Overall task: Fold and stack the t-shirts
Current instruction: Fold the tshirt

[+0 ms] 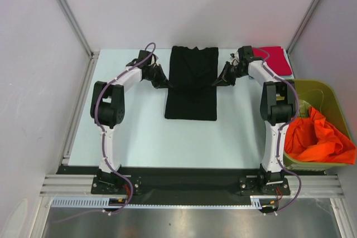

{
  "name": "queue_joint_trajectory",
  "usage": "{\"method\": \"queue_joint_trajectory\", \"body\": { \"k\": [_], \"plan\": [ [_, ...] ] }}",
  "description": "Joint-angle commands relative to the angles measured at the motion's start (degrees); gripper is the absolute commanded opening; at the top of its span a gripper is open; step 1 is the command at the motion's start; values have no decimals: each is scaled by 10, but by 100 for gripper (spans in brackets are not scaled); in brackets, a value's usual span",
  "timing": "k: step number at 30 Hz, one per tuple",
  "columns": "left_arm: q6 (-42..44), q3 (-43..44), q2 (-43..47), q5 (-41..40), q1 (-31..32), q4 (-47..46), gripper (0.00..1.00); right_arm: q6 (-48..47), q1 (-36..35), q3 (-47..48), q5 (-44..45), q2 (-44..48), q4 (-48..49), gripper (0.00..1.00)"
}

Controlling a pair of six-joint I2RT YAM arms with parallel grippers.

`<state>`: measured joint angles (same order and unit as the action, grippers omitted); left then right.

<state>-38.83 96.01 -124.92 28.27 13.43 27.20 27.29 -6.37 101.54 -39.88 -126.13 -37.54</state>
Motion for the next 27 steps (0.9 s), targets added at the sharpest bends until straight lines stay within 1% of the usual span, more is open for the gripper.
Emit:
{"method": "queue_joint_trajectory", "body": {
  "k": [1,7,12,13,14,16,17,18,19,20,21,22,23,24,25,26,27],
  "plan": [
    [-19,42,-10,24,-11,-27,0,-7,11,54,-14,-25,-25,0],
    [-19,89,-50,25,-16,-16,0,-5,19,117,-19,-66,-45,0],
    [-20,135,-89,36,-19,-1,4,-5,27,164,-23,-98,-53,0],
    [-18,142,-95,36,-19,4,5,-6,29,172,-24,-111,-57,0],
    [-17,151,-97,36,-19,5,9,-5,29,179,-25,-117,-60,0],
    [-12,160,-108,32,-20,12,15,-7,32,194,-25,-132,-60,3],
    [1,175,-110,26,-21,18,22,-6,34,199,-23,-137,-58,7],
    [9,186,-118,6,-23,27,27,-7,36,210,-15,-146,-56,15],
    [21,200,-121,-9,-24,52,33,-7,39,241,-7,-165,-60,19],
    [49,236,-125,-30,-25,70,42,-5,43,268,-4,-180,-66,22],
    [66,258,-130,-68,-29,89,44,-4,53,295,3,-192,-83,27],
    [81,282,-134,-92,-30,128,46,-5,57,322,15,-203,-97,29],
    [105,319,-132,-112,-32,149,47,-8,59,376,29,-216,-112,32],
    [116,329,-127,-125,-34,164,48,-12,60,391,29,-214,-131,39],
    [125,329,-103,-142,-34,173,49,-14,59,392,29,-206,-133,41],
    [136,308,-88,-143,-34,171,52,-28,60,367,29,-178,-131,43],
    [138,288,-71,-136,-33,156,52,-35,59,343,29,-158,-130,43]
  ]
}}
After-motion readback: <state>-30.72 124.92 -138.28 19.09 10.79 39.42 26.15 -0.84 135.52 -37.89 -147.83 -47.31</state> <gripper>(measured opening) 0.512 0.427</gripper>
